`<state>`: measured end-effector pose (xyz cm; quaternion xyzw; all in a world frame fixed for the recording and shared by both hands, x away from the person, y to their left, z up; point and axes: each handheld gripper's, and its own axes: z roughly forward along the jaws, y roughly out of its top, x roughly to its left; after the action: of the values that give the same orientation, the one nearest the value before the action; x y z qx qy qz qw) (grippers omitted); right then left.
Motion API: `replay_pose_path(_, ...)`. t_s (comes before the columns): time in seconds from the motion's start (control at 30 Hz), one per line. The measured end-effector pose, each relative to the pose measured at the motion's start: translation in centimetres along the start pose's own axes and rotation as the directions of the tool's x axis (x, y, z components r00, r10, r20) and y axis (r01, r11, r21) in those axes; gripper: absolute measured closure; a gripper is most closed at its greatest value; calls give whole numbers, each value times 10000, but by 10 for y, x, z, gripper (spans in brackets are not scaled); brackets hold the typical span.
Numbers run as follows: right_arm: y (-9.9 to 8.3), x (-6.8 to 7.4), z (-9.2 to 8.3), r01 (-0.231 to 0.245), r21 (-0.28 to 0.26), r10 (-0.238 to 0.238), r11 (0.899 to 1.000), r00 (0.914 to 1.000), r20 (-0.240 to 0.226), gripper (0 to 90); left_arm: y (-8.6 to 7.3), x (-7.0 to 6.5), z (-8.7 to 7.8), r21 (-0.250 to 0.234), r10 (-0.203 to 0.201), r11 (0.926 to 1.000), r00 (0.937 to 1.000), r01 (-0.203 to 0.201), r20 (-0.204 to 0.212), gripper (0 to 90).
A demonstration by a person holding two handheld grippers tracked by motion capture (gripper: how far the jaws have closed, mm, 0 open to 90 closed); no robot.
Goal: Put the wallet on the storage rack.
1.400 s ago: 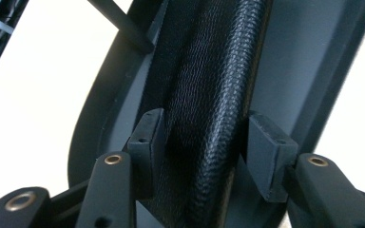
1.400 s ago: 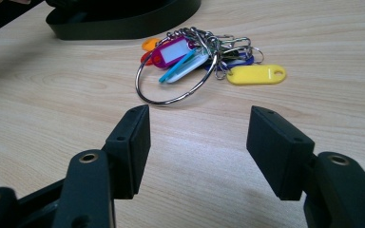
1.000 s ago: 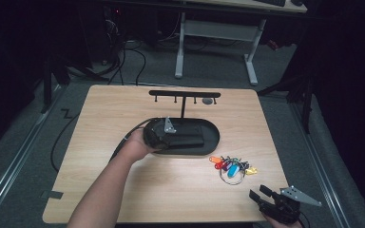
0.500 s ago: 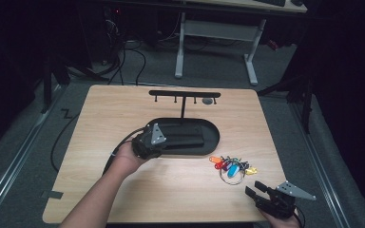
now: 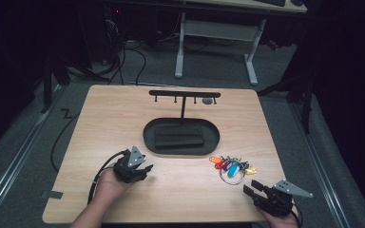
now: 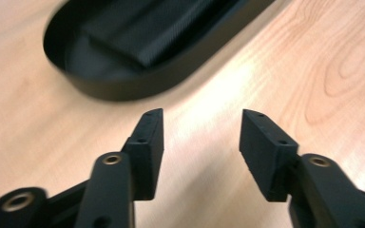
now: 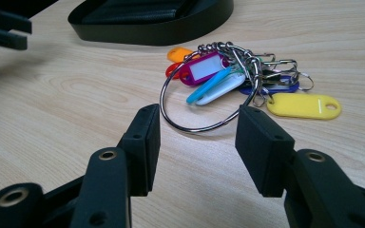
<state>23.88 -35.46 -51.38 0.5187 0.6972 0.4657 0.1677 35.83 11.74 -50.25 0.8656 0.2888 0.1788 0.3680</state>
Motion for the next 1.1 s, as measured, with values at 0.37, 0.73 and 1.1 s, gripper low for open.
replay_pose_path(0.37, -2, 0, -2, 70, 39, -71, 10000, 9999, 75, 527, -36, -4, -36, -412, -1273, 9908, 9913, 1286, 331, 429)
replay_pose_path(0.73, -5, 2, 3, 397, 752, -465, 9964, 9948, 904, 546, -59, -6, -45, -804, -1761, 9806, 9837, 1786, 366, 288)
replay_pose_path(1.1, 16, 23, 10, 691, 1723, -1003, 9826, 9787, 1793, 455, -62, -3, -43, -875, -1242, 9880, 9915, 1272, 392, 251)
